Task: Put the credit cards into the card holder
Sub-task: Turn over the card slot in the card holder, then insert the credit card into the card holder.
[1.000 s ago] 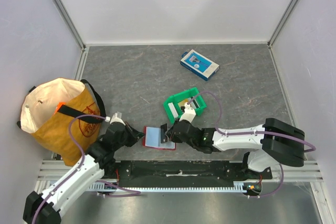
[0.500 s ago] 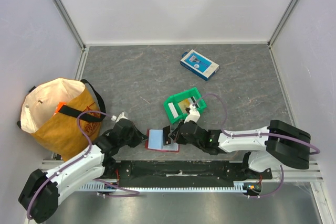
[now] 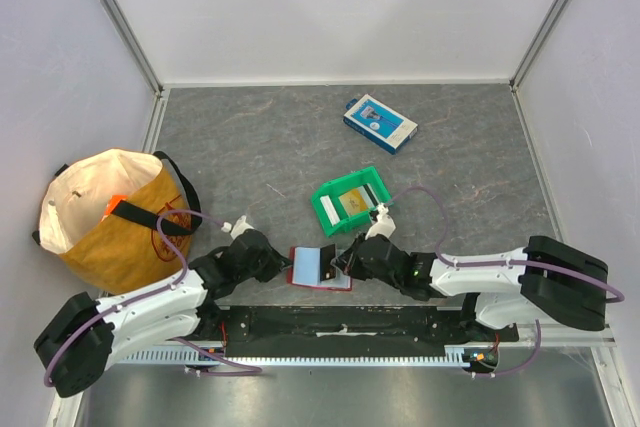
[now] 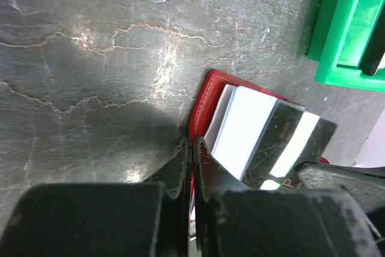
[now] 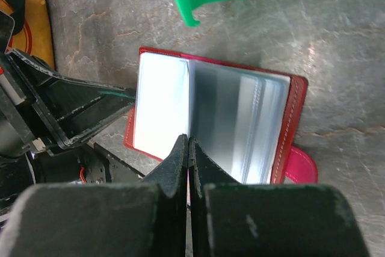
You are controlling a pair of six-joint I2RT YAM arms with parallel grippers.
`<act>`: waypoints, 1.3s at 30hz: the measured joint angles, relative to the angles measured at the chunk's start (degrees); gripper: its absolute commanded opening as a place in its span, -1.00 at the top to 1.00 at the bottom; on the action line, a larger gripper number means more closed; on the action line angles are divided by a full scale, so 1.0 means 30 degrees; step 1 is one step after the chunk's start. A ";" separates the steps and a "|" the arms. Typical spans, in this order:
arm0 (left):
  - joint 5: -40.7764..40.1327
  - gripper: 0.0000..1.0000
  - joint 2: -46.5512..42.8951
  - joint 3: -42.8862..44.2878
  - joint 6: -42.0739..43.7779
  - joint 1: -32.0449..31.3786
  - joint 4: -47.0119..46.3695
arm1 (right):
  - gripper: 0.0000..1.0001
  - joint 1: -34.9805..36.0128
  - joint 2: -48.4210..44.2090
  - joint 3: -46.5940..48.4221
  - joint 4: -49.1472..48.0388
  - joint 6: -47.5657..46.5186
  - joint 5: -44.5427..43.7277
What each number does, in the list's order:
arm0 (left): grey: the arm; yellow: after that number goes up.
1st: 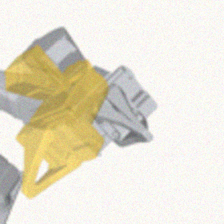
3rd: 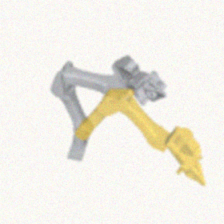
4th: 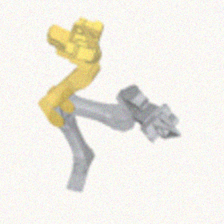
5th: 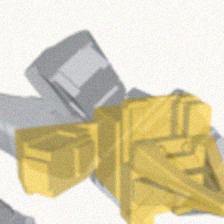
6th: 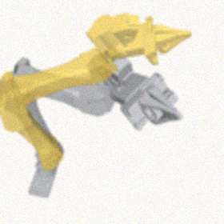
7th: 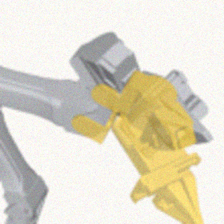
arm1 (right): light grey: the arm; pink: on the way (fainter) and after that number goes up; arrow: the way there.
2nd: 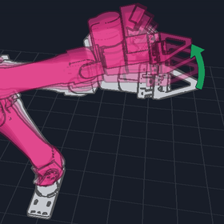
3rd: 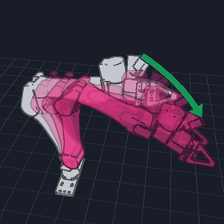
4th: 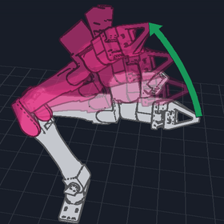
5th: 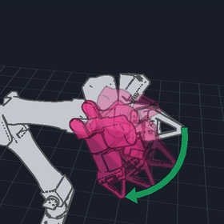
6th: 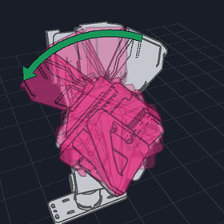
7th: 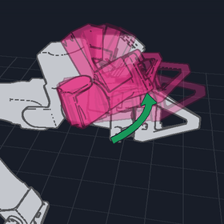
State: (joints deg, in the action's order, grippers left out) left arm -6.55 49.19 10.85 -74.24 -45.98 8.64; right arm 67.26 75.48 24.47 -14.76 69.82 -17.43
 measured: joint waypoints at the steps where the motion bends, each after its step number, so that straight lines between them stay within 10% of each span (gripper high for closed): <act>1: -0.0095 0.96 0.0080 -0.0044 -0.0197 -0.0095 -0.0175 | 1.00 0.0000 -0.0102 -0.0284 -0.0197 0.0204 0.0058; 39: -0.0503 0.97 0.0262 -0.0954 -0.1967 -0.0794 -0.2215 | 1.00 -0.0087 0.0095 -0.2856 -0.4124 0.1712 0.0066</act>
State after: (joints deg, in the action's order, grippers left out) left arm -8.05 49.98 7.99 -80.14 -48.36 2.00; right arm 67.00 75.77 15.90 -27.14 74.96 -17.23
